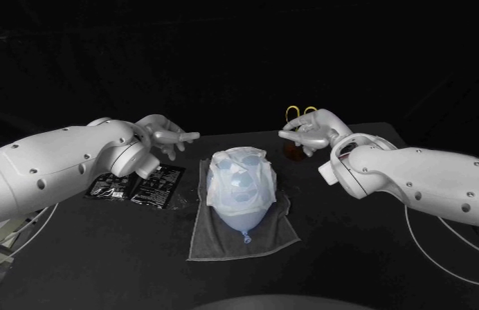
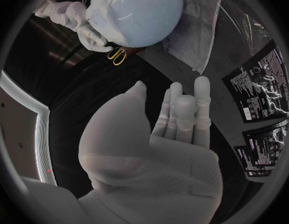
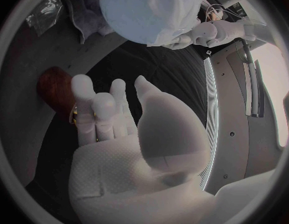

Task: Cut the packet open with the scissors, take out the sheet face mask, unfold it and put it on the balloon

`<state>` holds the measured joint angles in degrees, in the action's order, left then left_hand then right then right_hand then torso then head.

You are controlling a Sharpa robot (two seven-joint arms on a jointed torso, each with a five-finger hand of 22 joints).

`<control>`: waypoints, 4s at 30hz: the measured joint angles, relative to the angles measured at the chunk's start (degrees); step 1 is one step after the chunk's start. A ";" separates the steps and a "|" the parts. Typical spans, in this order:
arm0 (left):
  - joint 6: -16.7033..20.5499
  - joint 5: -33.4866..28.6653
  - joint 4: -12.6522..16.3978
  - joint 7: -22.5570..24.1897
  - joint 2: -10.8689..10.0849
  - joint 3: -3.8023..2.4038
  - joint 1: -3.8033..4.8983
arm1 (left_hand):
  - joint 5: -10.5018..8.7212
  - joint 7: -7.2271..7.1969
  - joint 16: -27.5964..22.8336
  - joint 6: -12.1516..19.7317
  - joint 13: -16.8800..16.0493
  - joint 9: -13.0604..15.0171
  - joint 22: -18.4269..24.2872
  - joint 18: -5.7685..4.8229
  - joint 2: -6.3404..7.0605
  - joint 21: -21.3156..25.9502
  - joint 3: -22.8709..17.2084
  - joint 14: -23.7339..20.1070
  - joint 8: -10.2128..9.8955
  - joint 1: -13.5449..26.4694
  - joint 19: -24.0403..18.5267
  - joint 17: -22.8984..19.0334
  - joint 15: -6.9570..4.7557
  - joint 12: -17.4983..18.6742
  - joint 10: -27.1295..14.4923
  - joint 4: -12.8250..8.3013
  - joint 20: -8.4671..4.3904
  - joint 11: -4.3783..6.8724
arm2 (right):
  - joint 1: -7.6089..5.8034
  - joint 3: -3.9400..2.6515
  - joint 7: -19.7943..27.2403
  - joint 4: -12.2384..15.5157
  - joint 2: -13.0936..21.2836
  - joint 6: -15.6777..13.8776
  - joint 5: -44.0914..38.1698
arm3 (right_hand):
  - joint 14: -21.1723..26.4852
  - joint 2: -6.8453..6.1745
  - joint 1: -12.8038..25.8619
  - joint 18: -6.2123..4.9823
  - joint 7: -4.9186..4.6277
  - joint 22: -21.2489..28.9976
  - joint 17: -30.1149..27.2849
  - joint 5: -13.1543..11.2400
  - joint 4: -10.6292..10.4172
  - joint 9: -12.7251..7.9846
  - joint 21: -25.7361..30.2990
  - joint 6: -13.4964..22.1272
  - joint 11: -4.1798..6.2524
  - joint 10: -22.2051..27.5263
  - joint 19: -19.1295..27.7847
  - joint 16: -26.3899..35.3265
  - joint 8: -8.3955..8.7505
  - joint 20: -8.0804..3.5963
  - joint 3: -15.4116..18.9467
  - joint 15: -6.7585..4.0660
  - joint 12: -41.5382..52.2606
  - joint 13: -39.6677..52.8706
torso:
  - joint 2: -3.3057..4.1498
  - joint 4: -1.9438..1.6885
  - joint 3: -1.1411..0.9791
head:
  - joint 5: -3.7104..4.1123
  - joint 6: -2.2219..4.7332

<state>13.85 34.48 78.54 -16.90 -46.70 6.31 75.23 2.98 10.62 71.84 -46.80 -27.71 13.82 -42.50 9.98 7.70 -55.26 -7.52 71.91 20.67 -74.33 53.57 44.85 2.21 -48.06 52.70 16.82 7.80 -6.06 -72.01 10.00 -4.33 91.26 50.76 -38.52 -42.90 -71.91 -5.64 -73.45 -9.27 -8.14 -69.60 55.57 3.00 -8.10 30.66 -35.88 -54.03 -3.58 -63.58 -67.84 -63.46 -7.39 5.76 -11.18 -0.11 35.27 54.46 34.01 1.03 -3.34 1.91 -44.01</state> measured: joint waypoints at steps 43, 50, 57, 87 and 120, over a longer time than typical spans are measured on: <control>12.80 1.46 17.93 32.51 -8.22 3.42 -12.83 | -0.12 -1.61 -65.50 20.11 25.14 -7.53 36.11 -6.09 10.20 51.16 20.25 -51.65 -12.72 -11.53 -37.20 -39.43 9.06 45.41 -25.69 0.57 9.19 -3.39 | 13.10 0.96 12.54 12.08 6.15 3.37 5.36 | 43.75 -10.07 -8.42 2.69 0.16 53.23 -44.35 0.02 -9.15 -20.64 32.91 40.34 -12.39 23.78 42.42 59.79 5.22 10.87 26.28 14.76 -30.68 -49.19 | -0.15 0.03 0.03 | -0.03 -2.37; 12.86 2.50 17.84 32.29 -7.35 3.41 -12.89 | -0.12 -1.61 -65.73 20.53 25.20 -7.58 36.33 -6.10 10.20 51.28 20.25 -52.16 -12.72 -11.53 -37.74 -39.59 8.97 45.41 -26.79 0.57 9.06 -3.88 | 13.24 0.96 12.18 12.35 5.00 3.32 5.34 | 45.54 -11.00 -7.04 2.71 0.26 55.37 -45.14 0.01 -9.21 -20.83 33.17 40.84 -12.53 24.67 45.92 60.25 5.21 10.84 26.66 14.98 -30.31 -49.51 | -0.15 -0.02 0.07 | 0.05 -2.69; 12.86 3.42 17.28 31.71 -6.02 3.36 -12.89 | -0.12 -1.61 -65.94 20.54 25.30 -7.68 36.39 -6.10 10.20 51.37 20.27 -52.56 -12.93 -11.53 -38.01 -39.64 8.98 45.41 -27.41 0.53 9.19 -4.09 | 13.35 0.97 11.01 11.16 2.93 2.69 5.38 | 45.93 -10.93 -5.81 3.60 0.26 56.18 -45.32 0.22 -9.21 -20.53 33.16 40.84 -12.11 25.10 47.02 60.46 5.21 10.91 26.66 14.95 -29.79 -49.64 | -0.15 -0.01 0.07 | 0.09 -2.87; 13.39 5.03 15.43 27.72 -4.37 3.27 -12.85 | -0.12 -1.62 -66.15 20.54 25.28 -7.30 36.75 -6.09 9.72 51.80 17.69 -52.76 -13.03 -15.78 -38.62 -39.71 9.18 45.41 -28.01 0.57 8.99 -4.29 | 13.30 0.88 4.34 9.00 -0.83 -4.21 5.24 | 33.83 -6.18 -1.41 3.61 -0.98 56.97 -41.55 0.22 -9.08 -11.87 33.15 26.67 -11.47 24.06 47.72 56.69 -0.34 11.05 23.27 14.12 -24.86 -49.78 | -0.15 0.00 0.05 | 0.73 -3.14; 13.91 3.94 14.75 25.92 -4.20 3.23 -12.82 | -0.12 -1.51 -66.15 18.75 25.10 -6.56 36.64 -6.09 9.51 51.80 16.58 -50.58 -12.03 -16.44 -38.40 -39.21 9.09 45.41 -26.16 0.41 8.78 -5.36 | 13.24 0.80 3.41 6.93 -2.62 -5.91 5.61 | 31.65 1.80 -16.96 2.64 -1.55 54.96 -41.12 0.17 -1.57 -6.88 31.34 20.92 -10.35 19.85 41.32 49.20 -11.67 11.03 14.02 12.77 -16.33 -49.79 | -0.19 0.02 0.06 | 1.21 -3.79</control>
<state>27.76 38.42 93.29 9.02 -50.90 9.54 62.42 2.86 9.12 5.69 -28.06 -2.61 7.26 -5.86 3.89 17.20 -3.46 9.06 21.33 8.64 -90.77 15.17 5.64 11.29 -2.65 26.54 17.23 16.58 -11.42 -58.78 10.80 -0.92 98.19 48.14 -44.44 -37.29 -40.26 -3.84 -90.42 -6.63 -9.69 -14.64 14.46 3.17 -9.68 23.78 -4.54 -33.11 -13.93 -43.73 -26.51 -14.26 -19.06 16.80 2.84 12.66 18.94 4.67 33.82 1.05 -3.28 3.12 -47.80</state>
